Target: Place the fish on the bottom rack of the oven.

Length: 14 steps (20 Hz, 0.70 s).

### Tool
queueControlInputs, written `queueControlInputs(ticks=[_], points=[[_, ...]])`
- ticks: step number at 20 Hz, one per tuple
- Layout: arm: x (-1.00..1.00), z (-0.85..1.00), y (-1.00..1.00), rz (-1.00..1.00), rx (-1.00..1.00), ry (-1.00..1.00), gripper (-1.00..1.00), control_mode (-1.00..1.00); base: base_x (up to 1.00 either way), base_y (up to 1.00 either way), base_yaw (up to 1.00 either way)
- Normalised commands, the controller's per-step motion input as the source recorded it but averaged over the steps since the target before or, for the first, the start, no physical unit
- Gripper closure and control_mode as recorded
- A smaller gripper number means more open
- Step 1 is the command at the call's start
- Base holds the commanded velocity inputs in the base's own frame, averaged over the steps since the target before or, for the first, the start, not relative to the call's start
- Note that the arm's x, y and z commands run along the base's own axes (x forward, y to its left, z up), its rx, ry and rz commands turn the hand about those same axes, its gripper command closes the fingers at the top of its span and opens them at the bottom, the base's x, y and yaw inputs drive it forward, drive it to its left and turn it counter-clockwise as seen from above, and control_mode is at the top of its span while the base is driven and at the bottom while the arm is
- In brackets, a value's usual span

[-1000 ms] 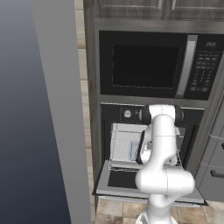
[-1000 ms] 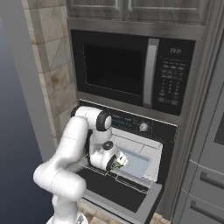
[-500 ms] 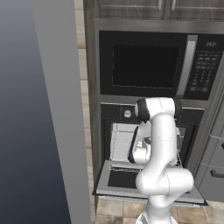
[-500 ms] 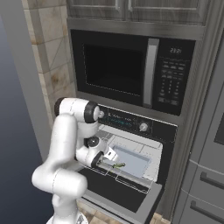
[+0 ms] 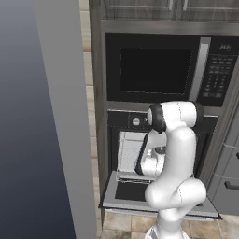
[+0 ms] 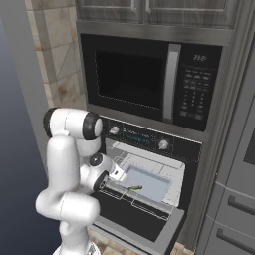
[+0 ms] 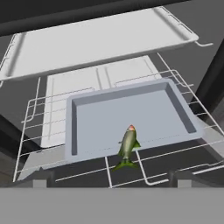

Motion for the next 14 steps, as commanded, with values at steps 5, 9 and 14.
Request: queueControlInputs(ticks=[5,9,14], points=[[-0.56,0.71,0.27,0.02,0.0,-0.06,-1.0,-1.0,0.0,0.0,0.0],[-0.58,0.79,0.29,0.01,0.0,-0.02,-1.0,-1.0,0.0,0.0,0.0],[-0.49,0.96,0.33,0.02,0.0,0.0,-1.0,-1.0,0.0,0.0,0.0]])
